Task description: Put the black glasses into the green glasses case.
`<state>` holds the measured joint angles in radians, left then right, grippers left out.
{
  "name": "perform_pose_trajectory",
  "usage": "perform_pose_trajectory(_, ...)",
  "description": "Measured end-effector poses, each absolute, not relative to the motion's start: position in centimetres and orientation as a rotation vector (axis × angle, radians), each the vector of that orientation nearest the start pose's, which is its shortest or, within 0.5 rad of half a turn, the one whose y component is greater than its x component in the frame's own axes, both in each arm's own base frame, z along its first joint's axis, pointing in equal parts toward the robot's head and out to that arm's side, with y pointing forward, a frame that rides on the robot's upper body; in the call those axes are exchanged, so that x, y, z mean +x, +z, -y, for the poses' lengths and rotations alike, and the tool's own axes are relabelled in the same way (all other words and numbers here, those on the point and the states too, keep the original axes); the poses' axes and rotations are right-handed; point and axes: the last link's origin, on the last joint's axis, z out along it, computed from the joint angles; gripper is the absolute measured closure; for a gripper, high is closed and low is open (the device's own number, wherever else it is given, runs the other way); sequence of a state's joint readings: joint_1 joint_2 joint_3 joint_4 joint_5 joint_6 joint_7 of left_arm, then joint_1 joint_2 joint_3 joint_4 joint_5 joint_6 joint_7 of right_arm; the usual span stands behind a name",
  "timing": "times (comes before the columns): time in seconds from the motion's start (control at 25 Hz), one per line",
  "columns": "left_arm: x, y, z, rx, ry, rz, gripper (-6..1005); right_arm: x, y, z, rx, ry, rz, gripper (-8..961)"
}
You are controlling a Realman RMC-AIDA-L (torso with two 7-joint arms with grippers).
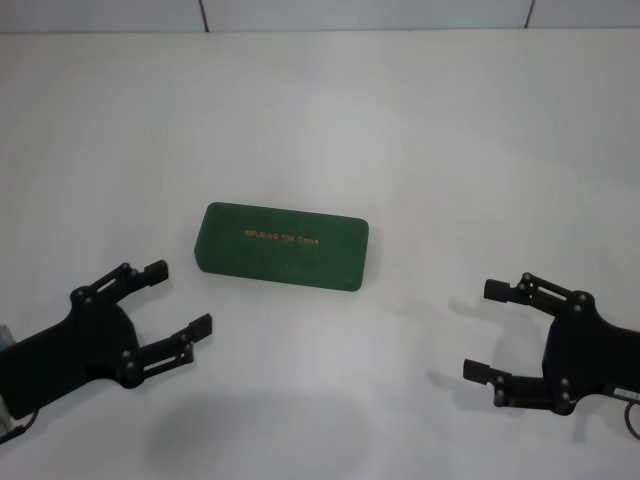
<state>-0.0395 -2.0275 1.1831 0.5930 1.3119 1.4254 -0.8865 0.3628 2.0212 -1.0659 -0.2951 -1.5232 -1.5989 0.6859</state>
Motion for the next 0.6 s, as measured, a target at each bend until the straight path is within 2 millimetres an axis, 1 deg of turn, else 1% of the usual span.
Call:
perform_pose_trajectory(0.24, -35.44, -1.12, -20.93, -2.419, -0.672, 0.557, 127, 29.7, -4.35, -25.26, -2.671, 0.869, -0.197, 67)
perform_pose_trajectory(0.6, -34.97, -0.84, -20.83, -2.429, -0.711, 0.536, 127, 29.53, -4.29, -25.36, -2.672, 0.875, -0.184, 67)
